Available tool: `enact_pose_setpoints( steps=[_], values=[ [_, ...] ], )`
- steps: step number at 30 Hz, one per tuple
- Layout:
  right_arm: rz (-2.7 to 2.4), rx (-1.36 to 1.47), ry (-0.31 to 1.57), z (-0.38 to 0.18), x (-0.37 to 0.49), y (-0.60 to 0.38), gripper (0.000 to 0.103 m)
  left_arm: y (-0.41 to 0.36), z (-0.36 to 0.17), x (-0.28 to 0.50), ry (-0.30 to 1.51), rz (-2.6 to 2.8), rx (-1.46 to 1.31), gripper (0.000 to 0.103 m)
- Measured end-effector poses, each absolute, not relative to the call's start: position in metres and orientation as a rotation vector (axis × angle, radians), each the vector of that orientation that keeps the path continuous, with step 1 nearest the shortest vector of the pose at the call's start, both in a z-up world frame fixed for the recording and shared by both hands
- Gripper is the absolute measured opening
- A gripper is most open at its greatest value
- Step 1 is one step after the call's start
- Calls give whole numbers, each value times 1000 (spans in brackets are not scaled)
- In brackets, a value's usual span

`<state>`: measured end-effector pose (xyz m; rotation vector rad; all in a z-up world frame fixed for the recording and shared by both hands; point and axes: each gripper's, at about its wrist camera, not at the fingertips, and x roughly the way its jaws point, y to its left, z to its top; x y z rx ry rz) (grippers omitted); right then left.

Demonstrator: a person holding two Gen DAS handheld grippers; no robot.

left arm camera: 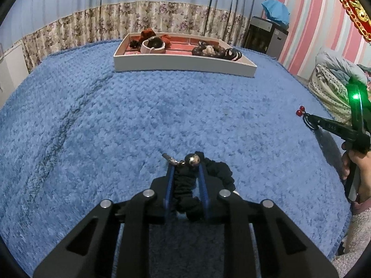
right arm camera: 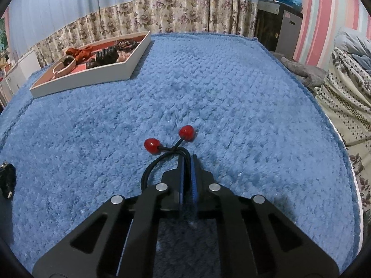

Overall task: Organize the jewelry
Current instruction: 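Grasp the black scrunchie with the left tool while the right tool grasps the red-ball hair tie, then carry the black scrunchie with the left tool while the right tool carries the red-ball hair tie over the tray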

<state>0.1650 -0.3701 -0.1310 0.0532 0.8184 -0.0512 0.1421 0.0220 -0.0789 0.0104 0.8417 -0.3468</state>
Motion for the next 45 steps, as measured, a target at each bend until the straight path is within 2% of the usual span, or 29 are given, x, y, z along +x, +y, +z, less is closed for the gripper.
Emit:
enact_pose_setpoints(
  steps=[26,35,45],
  values=[
    [-65,78,730,-97,162,-376,4,24,-54,156,787,-344,-30,19],
    [-30,62,648,-56,175,-360,4,26,-22,173,748,-350,-31,17],
    [43,63,589,-14,218,-328,4,25,24,226,703,-362,-27,17]
  ],
)
